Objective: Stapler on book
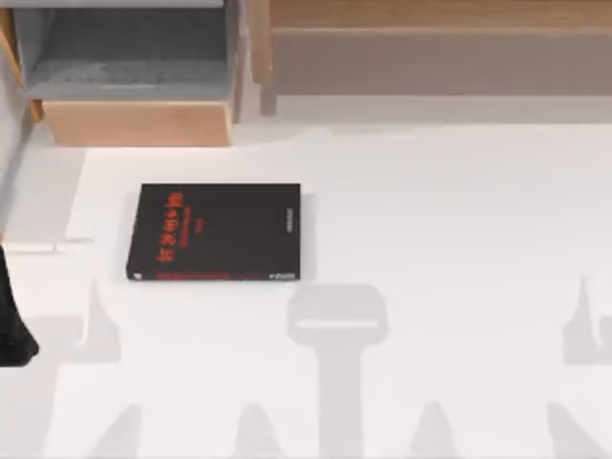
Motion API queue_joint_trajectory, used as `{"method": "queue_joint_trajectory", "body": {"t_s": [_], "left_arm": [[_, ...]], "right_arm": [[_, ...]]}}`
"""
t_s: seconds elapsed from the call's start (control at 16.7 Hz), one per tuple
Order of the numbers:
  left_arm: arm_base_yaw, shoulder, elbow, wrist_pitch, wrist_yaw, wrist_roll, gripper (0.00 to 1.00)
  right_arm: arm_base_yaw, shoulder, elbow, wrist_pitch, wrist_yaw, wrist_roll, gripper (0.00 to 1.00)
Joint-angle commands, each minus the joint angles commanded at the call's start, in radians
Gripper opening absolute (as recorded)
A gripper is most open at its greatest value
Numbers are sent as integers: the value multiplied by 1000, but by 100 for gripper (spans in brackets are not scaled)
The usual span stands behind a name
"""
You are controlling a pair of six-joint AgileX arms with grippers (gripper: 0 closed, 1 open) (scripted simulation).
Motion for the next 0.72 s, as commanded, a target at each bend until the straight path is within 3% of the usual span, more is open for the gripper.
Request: {"method": "queue_joint_trajectory", "body": {"t_s": [0.36, 0.72], "left_arm": [[16, 99, 98, -70, -9, -4, 100], [92, 538, 534, -347, -29, -15, 100]], "right_arm": [[0, 0, 0, 0, 0, 0, 100], [0, 0, 0, 0, 0, 0, 100]]}}
